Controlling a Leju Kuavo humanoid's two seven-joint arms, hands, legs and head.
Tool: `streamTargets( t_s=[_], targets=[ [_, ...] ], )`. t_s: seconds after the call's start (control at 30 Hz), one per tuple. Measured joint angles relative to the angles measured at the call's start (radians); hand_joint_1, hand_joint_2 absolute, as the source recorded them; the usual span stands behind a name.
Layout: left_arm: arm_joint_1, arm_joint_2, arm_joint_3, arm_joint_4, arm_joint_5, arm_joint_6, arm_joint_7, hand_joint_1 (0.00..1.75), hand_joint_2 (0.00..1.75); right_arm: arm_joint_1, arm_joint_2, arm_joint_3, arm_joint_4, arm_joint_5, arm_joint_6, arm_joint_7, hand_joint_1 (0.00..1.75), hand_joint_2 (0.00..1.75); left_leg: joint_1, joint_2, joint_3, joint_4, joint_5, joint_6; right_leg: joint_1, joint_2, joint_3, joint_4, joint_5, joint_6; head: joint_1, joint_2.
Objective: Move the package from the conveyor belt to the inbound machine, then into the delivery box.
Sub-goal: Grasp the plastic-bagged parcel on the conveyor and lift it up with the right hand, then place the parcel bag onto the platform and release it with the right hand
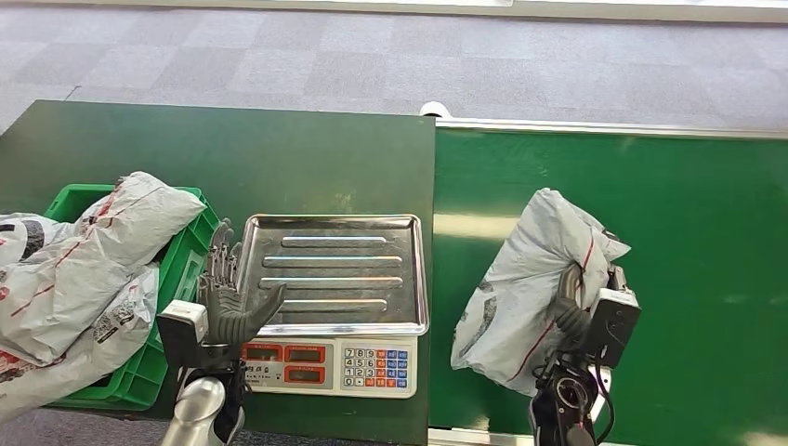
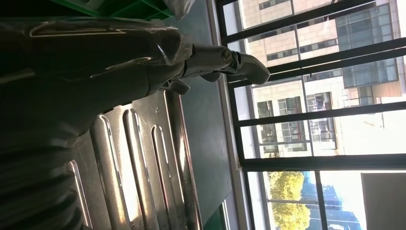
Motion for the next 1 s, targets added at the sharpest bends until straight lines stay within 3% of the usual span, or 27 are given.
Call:
streamTargets(
  t_s=[0.3, 0.73, 1.0],
  targets=[
    [0.01, -0.003, 0.015, -0.024, 0.052, 0.031, -0.057, 0.0, 1.75, 0.003, 0.0, 0.056, -0.015, 0.0, 0.096, -0.045, 1.75, 1.75, 0.0, 0.0, 0.0, 0.0, 0.0, 0.0, 0.0, 0.0, 0.0, 0.0, 0.0, 0.0, 0.0, 0.0],
    [0.008, -0.011, 0.025, -0.046, 0.095, 0.062, -0.08, 0.0, 1.75, 0.006, -0.003, 0.12, -0.138, 0.033, 0.09, -0.096, 1.75, 1.75, 0.0, 0.0, 0.0, 0.0, 0.0, 0.0, 0.0, 0.0, 0.0, 0.0, 0.0, 0.0, 0.0, 0.0],
    [0.009, -0.023, 0.036, -0.126, 0.093, 0.147, -0.08, 0.0, 1.75, -0.023, -0.009, 0.199, -0.257, 0.086, 0.076, -0.087, 1.75, 1.75, 0.0, 0.0, 0.0, 0.0, 0.0, 0.0, 0.0, 0.0, 0.0, 0.0, 0.0, 0.0, 0.0, 0.0]
  ],
)
